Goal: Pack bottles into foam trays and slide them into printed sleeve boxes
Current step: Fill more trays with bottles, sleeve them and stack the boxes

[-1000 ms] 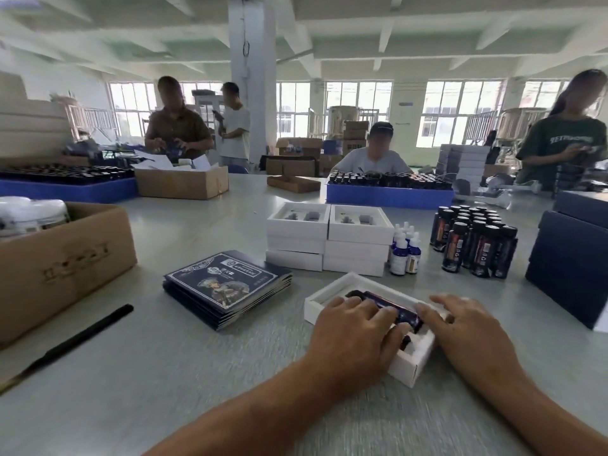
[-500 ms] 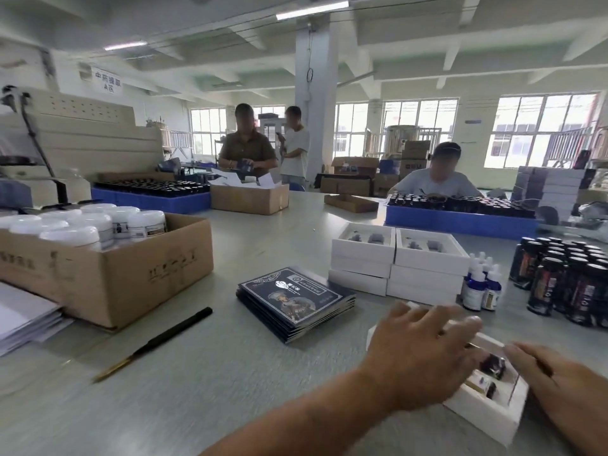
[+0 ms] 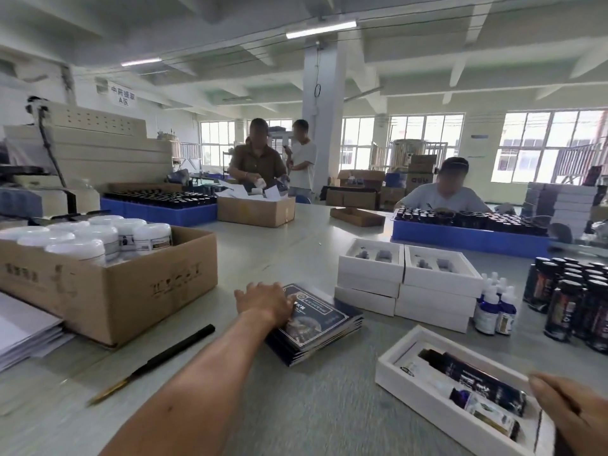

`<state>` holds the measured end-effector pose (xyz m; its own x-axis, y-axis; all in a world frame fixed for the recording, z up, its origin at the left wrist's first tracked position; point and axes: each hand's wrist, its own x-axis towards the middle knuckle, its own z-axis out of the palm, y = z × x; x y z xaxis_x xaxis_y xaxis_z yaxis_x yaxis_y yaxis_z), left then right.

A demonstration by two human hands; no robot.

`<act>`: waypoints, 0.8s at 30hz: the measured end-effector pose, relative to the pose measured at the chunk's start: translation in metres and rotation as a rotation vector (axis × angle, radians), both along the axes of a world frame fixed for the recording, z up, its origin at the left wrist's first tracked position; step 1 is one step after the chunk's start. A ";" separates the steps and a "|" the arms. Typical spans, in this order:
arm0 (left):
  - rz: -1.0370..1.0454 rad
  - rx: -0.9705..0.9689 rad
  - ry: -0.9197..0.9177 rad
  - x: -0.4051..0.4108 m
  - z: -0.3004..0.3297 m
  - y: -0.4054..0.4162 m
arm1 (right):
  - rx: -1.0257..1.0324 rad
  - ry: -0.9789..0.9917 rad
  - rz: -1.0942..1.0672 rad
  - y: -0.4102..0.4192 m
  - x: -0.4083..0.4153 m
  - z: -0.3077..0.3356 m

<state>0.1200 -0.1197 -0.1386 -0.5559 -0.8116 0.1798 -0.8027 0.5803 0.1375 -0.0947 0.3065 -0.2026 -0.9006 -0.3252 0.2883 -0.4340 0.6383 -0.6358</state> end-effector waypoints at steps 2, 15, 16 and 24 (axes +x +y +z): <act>-0.024 -0.050 0.007 -0.001 -0.004 0.003 | 0.011 0.021 0.044 -0.006 0.030 0.020; -0.369 -0.119 0.376 -0.012 -0.018 0.125 | 0.295 0.126 -0.030 0.019 0.041 0.060; -0.406 -0.069 0.392 -0.012 -0.022 0.137 | 0.357 0.135 -0.078 0.028 0.035 0.060; -0.647 0.418 0.733 -0.016 -0.021 0.188 | 0.140 -0.201 -0.109 0.064 0.022 0.067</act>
